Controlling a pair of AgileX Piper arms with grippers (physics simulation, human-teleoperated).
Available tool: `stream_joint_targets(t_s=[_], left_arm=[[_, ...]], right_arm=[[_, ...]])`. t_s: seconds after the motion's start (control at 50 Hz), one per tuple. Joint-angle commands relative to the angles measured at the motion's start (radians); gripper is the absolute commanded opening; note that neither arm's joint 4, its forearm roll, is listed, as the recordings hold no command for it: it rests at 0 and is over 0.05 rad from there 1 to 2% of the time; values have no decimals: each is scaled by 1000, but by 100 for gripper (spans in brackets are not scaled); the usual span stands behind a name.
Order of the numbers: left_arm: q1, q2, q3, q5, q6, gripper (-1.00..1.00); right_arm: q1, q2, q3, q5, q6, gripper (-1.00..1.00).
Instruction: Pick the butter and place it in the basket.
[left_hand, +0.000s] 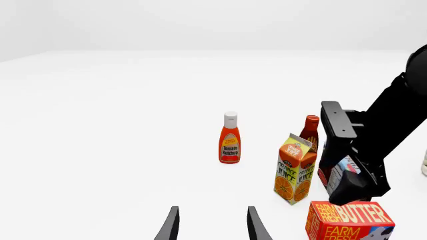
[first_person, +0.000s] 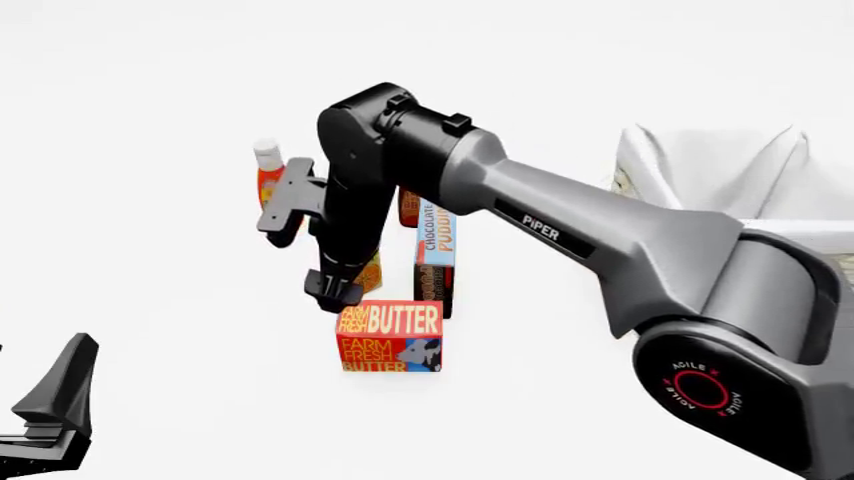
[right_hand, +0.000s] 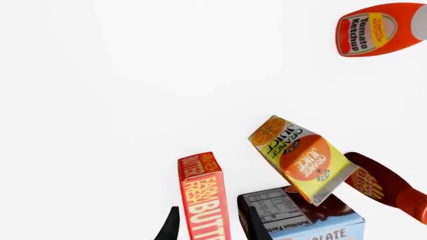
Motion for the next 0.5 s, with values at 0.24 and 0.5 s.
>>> stream_joint_targets(t_s=[0.24, 0.5], left_arm=[[0, 0, 0, 0, 0, 100], [0, 0, 0, 0, 0, 100]], right_arm=[[6, 16, -4, 0, 3, 100], [11, 35, -20, 0, 3, 100]])
